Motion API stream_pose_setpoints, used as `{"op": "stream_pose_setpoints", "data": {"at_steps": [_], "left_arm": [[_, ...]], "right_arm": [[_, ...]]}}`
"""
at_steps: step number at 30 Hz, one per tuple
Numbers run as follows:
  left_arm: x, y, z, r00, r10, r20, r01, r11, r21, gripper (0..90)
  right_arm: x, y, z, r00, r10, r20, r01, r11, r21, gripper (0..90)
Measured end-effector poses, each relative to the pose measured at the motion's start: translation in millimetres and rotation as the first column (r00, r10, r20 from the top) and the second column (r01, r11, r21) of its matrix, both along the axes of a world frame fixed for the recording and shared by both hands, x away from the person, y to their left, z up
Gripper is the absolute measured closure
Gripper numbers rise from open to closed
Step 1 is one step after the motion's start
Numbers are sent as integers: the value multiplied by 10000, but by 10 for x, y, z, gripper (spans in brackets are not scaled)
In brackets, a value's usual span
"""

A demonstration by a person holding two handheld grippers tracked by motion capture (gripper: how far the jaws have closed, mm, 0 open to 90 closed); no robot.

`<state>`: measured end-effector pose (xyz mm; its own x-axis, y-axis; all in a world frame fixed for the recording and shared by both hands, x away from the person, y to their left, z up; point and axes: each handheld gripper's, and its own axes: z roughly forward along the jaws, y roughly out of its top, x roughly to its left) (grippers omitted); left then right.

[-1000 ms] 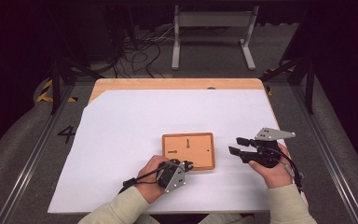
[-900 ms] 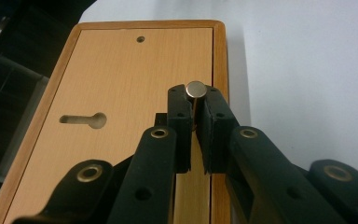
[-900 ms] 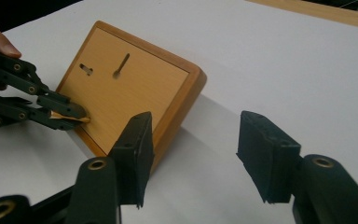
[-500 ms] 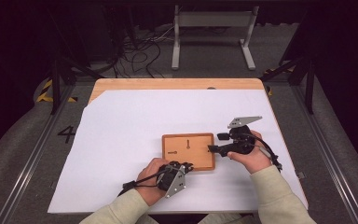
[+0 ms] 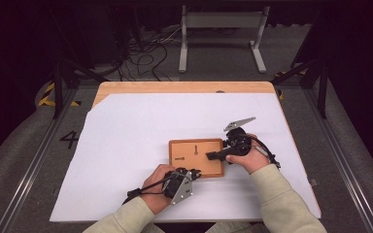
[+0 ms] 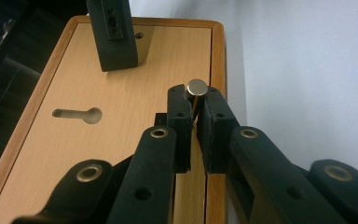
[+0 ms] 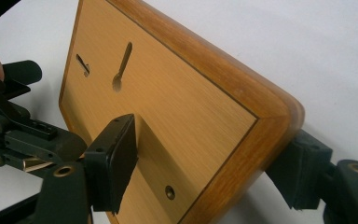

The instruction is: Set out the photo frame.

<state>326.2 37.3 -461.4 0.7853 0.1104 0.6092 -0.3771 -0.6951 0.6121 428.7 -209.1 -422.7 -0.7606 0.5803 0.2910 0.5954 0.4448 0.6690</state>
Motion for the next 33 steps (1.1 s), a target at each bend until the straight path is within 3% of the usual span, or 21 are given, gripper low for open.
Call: {"op": "stream_pose_setpoints", "data": {"at_steps": [5, 9, 11, 14, 17, 18, 19, 21, 23, 25, 27, 29, 33], "left_arm": [[-1, 2, 0, 10000, -37, -71, 38, 9998, 187, 819], [24, 28, 12, 9938, -195, -1093, 168, 9995, -258, 758], [26, 61, 34, 9835, -290, -1784, 226, 9990, -379, 706], [7, 154, 79, 9620, -340, -2710, 205, 9984, -523, 585], [-25, 263, 114, 9512, -385, -3063, 163, 9971, -749, 512], [-25, 263, 114, 9512, -385, -3063, 163, 9971, -749, 496], [-31, 319, 135, 9442, -399, -3271, 123, 9962, -860, 496], [-44, 419, 171, 9377, -421, -3450, 40, 9939, -1106, 472], [-54, 562, 212, 9298, -385, -3660, -184, 9884, -1507, 457], [-32, 686, 226, 9149, -342, -4021, -464, 9809, -1890, 439], [26, 820, 215, 8935, -294, -4481, -812, 9709, -2254, 420], [83, 968, 208, 8817, -103, -4717, -1235, 9599, -2518, 420], [170, 1160, 219, 8696, 174, -4934, -1895, 9346, -3010, 418]], "right_arm": [[3, -51, 34, 9998, 178, -93, -177, 9998, 130, 368], [-31, -75, 89, 9990, 448, 91, -448, 9990, 66, 407], [-51, -81, 112, 9980, 586, 238, -586, 9983, 3, 421], [-89, -84, 147, 9961, 742, 477, -736, 9972, -130, 435], [-131, -78, 172, 9937, 841, 736, -824, 9963, -264, 441], [-142, -77, 178, 9931, 865, 793, -843, 9960, -307, 445], [-142, -77, 178, 9931, 865, 793, -843, 9960, -307, 445], [-184, -80, 200, 9900, 976, 1020, -938, 9947, -416, 456], [-223, -82, 221, 9868, 1075, 1210, -1018, 9934, -528, 466], [-274, -78, 247, 9830, 1156, 1430, -1065, 9919, -693, 477], [-322, -76, 265, 9799, 1193, 1601, -1076, 9910, -798, 483], [-370, -76, 279, 9761, 1227, 1794, -1083, 9902, -877, 491], [-480, -82, 316, 9656, 1425, 2177, -1210, 9866, -1091, 514]]}}
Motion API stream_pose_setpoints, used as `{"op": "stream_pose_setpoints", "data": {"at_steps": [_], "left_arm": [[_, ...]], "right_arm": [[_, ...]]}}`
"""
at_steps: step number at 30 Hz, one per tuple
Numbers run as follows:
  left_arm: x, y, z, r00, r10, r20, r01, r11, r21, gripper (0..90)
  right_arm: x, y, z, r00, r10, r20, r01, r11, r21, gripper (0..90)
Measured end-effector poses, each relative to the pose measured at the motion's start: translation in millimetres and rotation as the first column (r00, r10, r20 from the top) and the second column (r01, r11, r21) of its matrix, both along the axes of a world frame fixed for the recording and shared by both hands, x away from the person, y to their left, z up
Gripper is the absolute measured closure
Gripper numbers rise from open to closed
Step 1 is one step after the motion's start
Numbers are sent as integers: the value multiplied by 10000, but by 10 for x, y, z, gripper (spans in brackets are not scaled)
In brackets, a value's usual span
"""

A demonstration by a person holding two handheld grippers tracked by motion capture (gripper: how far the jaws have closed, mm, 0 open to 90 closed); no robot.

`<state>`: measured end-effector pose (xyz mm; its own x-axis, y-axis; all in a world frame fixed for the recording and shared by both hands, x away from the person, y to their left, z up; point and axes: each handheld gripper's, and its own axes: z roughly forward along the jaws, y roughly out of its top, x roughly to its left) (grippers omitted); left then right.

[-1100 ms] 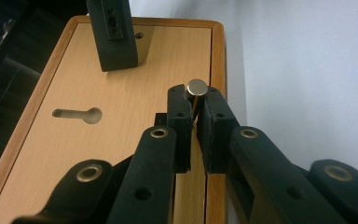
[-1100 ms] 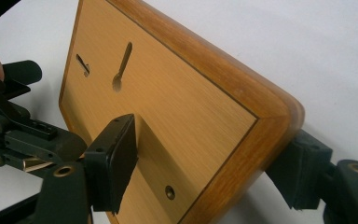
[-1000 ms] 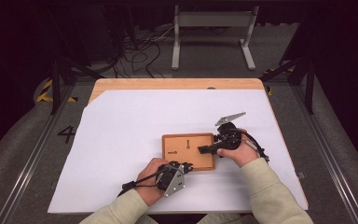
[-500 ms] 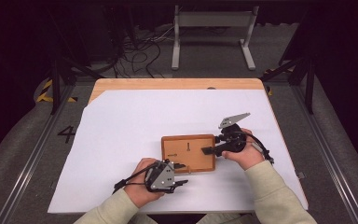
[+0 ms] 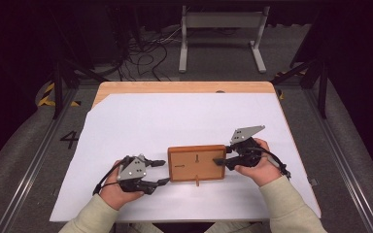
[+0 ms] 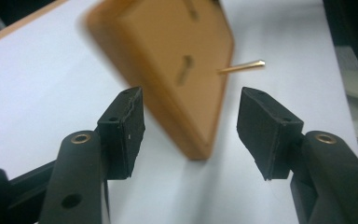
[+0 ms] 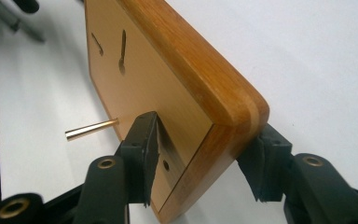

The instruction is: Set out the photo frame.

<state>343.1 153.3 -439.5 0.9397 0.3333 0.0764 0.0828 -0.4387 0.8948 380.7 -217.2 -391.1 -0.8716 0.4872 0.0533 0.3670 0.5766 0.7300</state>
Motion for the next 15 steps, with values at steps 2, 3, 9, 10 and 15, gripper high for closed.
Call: {"op": "stream_pose_setpoints", "data": {"at_steps": [2, 3, 9, 10, 15], "left_arm": [[30, 45, -6, 9996, 239, -122, -239, 9997, -39, 411], [56, 69, -13, 9990, 390, -213, -390, 9992, 5, 395], [185, 162, -113, 9775, 1526, -1456, -1472, 9880, 472, 356], [199, 173, -122, 9737, 1665, -1556, -1619, 9859, 416, 355], [247, 212, -136, 9582, 1912, -2129, -1900, 9814, 263, 352]], "right_arm": [[-33, -2, 7, 9999, 68, 141, -67, 10000, -62, 519], [-71, -5, 15, 9994, 139, 314, -135, 9998, -151, 526], [-226, -15, 48, 9985, 176, 522, -168, 9997, -174, 558], [-253, -16, 52, 9983, 204, 553, -195, 9997, -171, 564], [-371, -31, 61, 9976, 342, 594, -335, 9994, -128, 578]]}}
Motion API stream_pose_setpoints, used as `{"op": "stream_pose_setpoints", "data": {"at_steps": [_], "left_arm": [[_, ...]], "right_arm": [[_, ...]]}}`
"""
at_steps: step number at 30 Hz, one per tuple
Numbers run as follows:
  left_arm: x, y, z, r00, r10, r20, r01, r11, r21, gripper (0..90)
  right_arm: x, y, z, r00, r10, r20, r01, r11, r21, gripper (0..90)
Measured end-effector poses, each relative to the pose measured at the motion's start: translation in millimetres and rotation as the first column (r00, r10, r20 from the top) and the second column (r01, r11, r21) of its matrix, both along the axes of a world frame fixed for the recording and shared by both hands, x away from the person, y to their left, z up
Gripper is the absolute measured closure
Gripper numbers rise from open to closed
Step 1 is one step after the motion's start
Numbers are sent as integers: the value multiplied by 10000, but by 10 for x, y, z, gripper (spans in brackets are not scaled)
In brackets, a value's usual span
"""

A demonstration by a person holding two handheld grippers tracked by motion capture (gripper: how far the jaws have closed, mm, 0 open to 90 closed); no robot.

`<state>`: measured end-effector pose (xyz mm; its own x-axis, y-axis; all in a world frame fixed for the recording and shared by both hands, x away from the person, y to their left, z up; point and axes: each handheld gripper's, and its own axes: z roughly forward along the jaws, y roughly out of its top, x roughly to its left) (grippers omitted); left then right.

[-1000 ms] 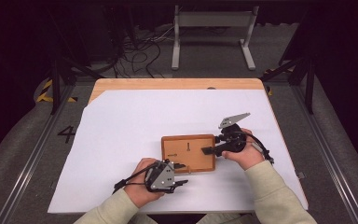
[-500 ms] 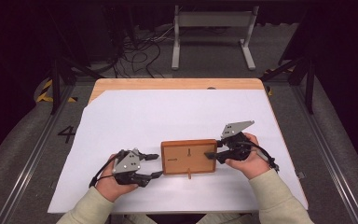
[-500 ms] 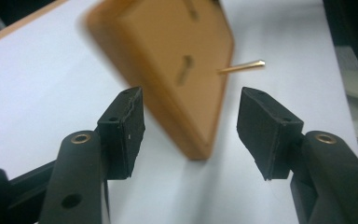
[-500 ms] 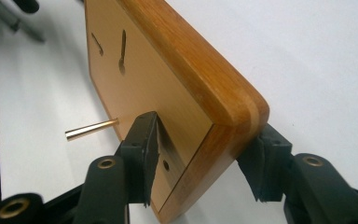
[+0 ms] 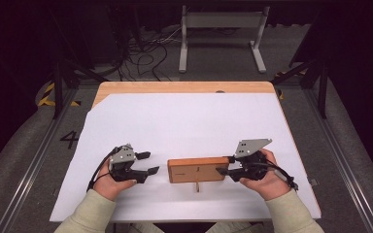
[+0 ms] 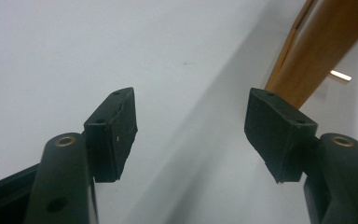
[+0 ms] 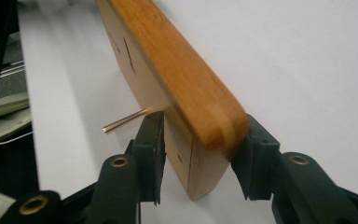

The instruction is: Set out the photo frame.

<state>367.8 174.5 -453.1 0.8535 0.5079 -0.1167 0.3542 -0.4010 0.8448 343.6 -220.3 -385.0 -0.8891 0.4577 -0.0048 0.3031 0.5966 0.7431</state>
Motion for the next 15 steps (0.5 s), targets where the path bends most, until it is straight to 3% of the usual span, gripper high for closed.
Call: {"op": "stream_pose_setpoints", "data": {"at_steps": [1, 4, 15], "left_arm": [[18, 12, -12, 9996, 71, -267, -73, 9999, -70, 358], [34, 27, -25, 9991, 194, -375, -197, 9998, -71, 359], [68, 90, -21, 9977, 677, -95, -679, 9973, -261, 391]], "right_arm": [[-26, 0, 12, 9999, 68, -92, -68, 10000, 6, 577], [-85, 7, 32, 9999, 163, -58, -164, 9998, -152, 572], [-244, 27, 51, 9977, 634, -240, -645, 9966, -517, 534]]}}
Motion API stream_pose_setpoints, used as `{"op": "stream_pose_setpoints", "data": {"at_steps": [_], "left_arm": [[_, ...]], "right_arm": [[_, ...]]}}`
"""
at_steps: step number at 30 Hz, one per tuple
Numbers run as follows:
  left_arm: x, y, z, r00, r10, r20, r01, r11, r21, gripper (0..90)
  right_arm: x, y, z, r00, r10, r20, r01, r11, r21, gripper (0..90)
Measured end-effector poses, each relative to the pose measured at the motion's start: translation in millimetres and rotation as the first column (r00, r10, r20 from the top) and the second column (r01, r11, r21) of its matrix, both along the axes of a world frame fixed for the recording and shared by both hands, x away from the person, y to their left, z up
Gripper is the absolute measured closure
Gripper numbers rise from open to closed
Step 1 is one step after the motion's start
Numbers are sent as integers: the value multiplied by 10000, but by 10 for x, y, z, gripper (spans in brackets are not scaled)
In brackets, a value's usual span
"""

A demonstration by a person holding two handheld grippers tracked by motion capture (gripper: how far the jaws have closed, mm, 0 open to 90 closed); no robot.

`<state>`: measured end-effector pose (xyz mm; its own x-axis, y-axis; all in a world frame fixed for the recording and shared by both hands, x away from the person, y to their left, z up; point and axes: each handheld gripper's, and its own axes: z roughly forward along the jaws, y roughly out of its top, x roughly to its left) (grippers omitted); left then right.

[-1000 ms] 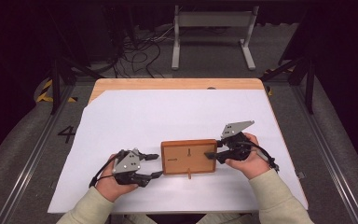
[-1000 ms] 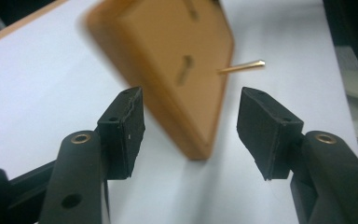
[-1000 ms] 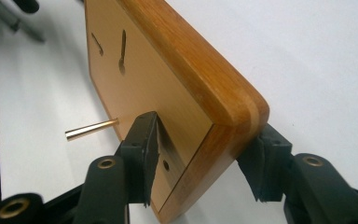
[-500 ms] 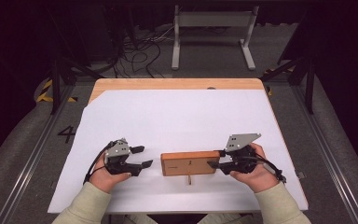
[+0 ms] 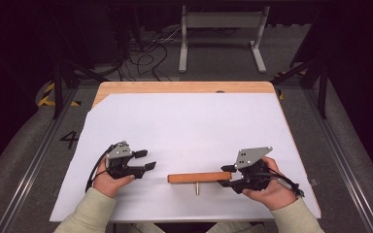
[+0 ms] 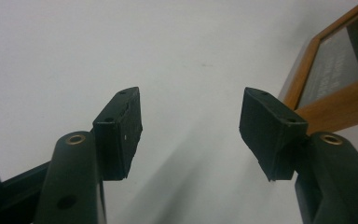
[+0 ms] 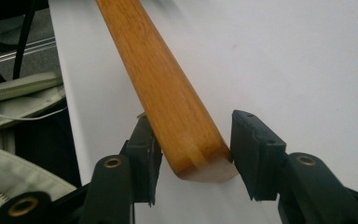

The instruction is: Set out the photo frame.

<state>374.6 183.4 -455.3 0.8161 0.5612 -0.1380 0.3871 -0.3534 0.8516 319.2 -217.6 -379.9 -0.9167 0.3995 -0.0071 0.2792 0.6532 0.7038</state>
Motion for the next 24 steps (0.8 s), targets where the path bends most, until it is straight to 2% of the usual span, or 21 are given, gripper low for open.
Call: {"op": "stream_pose_setpoints", "data": {"at_steps": [11, 15, 20, 24], "left_arm": [[2, 10, 16, 9994, 123, 311, -117, 9998, -179, 393], [8, -2, 7, 9995, 145, 272, -139, 9996, -228, 393], [21, -17, 2, 9992, 155, 374, -144, 9994, -310, 393], [18, -30, 2, 9992, 163, 365, -150, 9993, -331, 412]], "right_arm": [[-36, -59, -58, 9996, -125, -254, 124, 9999, -60, 423], [-47, -105, -116, 9985, -378, -402, 358, 9980, -512, 408], [-54, -139, -206, 9951, -541, -827, 456, 9938, -1011, 518], [-50, -146, -288, 9898, -551, -1314, 368, 9897, -1381, 700]]}}
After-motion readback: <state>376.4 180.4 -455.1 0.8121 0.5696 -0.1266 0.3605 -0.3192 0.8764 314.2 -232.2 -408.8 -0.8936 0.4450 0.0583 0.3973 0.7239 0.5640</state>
